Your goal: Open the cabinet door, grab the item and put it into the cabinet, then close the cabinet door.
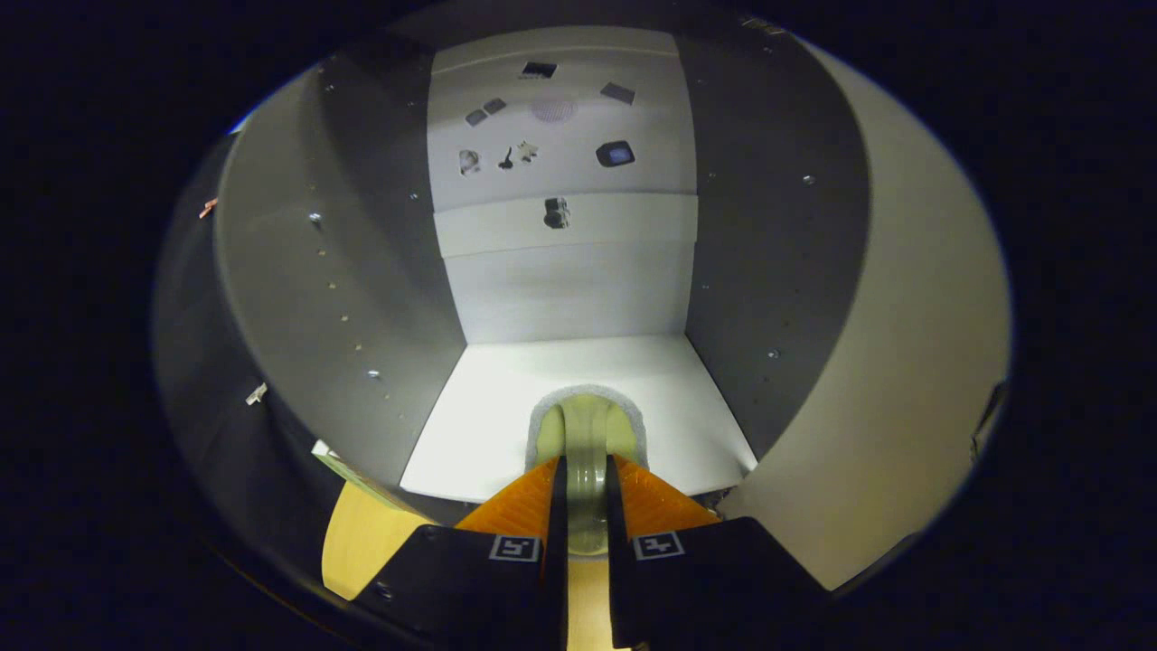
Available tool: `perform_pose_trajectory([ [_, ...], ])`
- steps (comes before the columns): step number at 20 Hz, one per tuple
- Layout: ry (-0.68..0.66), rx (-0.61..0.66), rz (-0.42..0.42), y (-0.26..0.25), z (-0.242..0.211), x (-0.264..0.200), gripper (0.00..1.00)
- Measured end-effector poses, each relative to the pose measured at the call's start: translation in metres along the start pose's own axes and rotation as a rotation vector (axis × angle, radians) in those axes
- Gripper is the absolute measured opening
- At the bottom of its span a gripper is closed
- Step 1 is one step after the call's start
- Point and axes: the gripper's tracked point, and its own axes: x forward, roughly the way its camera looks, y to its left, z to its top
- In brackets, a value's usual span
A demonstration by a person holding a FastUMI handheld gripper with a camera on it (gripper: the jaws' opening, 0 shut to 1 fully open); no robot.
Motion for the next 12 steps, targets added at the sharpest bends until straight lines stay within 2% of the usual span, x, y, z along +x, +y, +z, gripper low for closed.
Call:
perform_pose_trajectory([
  [5, 0.05, 0.045, -0.036, -0.007, 0.001, 0.065, 0.23],
  [12, 0.05, 0.083, -0.023, 0.001, 0.01, 0.103, 0.24],
])
